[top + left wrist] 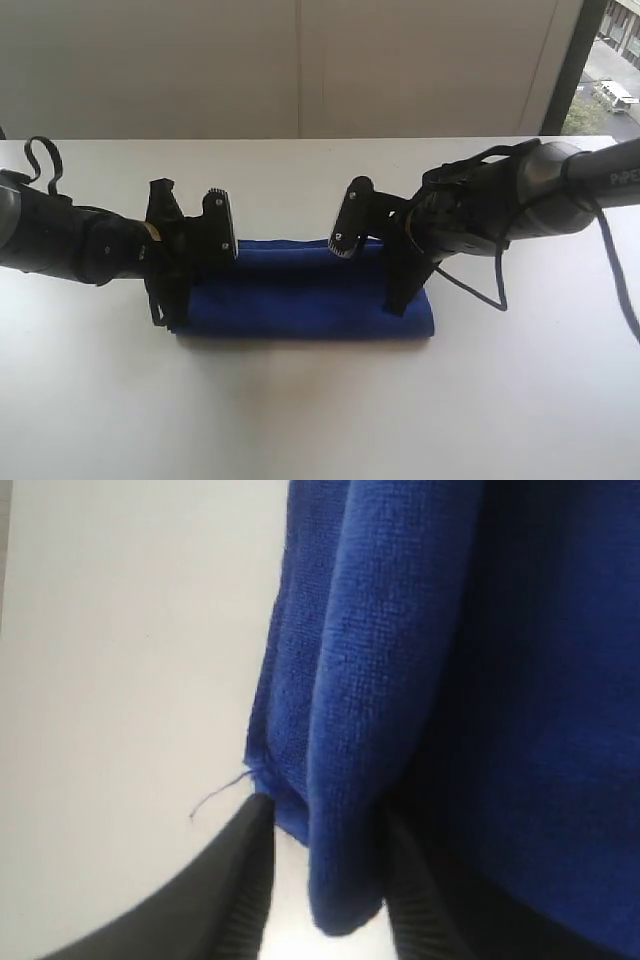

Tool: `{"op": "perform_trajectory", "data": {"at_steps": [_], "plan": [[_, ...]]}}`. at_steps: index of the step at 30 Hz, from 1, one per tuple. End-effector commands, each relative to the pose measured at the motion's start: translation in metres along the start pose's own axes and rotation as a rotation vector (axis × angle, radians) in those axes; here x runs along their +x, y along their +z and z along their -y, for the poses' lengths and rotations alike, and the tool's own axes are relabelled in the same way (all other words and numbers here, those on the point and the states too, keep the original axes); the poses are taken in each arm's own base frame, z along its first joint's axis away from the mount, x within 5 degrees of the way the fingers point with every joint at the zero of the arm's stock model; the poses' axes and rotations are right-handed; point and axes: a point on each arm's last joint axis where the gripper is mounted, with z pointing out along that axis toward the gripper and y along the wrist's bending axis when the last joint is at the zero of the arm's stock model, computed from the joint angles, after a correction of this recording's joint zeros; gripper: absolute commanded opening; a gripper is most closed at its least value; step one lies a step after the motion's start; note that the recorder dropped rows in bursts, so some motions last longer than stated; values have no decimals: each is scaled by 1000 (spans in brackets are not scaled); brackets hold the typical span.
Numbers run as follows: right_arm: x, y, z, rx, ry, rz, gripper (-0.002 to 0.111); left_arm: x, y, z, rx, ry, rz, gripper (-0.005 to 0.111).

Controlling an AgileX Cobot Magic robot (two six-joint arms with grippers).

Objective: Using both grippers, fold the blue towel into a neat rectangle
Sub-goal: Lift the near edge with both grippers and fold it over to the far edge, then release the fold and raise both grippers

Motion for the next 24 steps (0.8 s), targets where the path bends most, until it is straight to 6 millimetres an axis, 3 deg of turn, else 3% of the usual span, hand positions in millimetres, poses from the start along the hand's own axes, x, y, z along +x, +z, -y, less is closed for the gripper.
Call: {"op": "perform_trajectory", "data": {"at_steps": [1,4,10,12,13,15,16,17,20,21,23,24], "plan": [[3,-1,19,44,107,-13,36,-1,0,-7,-94,-32,29,61],[1,-4,29,74,122,-42,60,-2,-3,-20,-236,-81,48,64],[-1,-9,35,95,169,-54,63,1,-5,-28,-327,-103,18,63],[-3,-18,40,116,281,-33,57,1,-9,-33,-385,-197,21,60],[-7,-28,46,131,355,7,46,-6,-16,-36,-407,-331,40,53],[-15,-41,52,134,424,103,22,-20,-31,-37,-396,-500,60,30],[-20,-45,53,125,453,152,4,-26,-37,-36,-345,-544,69,12],[-23,-48,54,116,479,182,0,-33,-40,-35,-223,-555,83,1],[-22,-49,61,108,512,186,0,-40,-40,-48,124,-607,100,0],[-18,-49,66,93,567,186,0,-35,-38,-67,243,-700,101,0],[-13,-48,72,40,619,193,0,-21,-31,-93,315,-823,109,0],[-12,-49,73,7,629,193,0,-16,-28,-97,358,-857,114,0]]}}
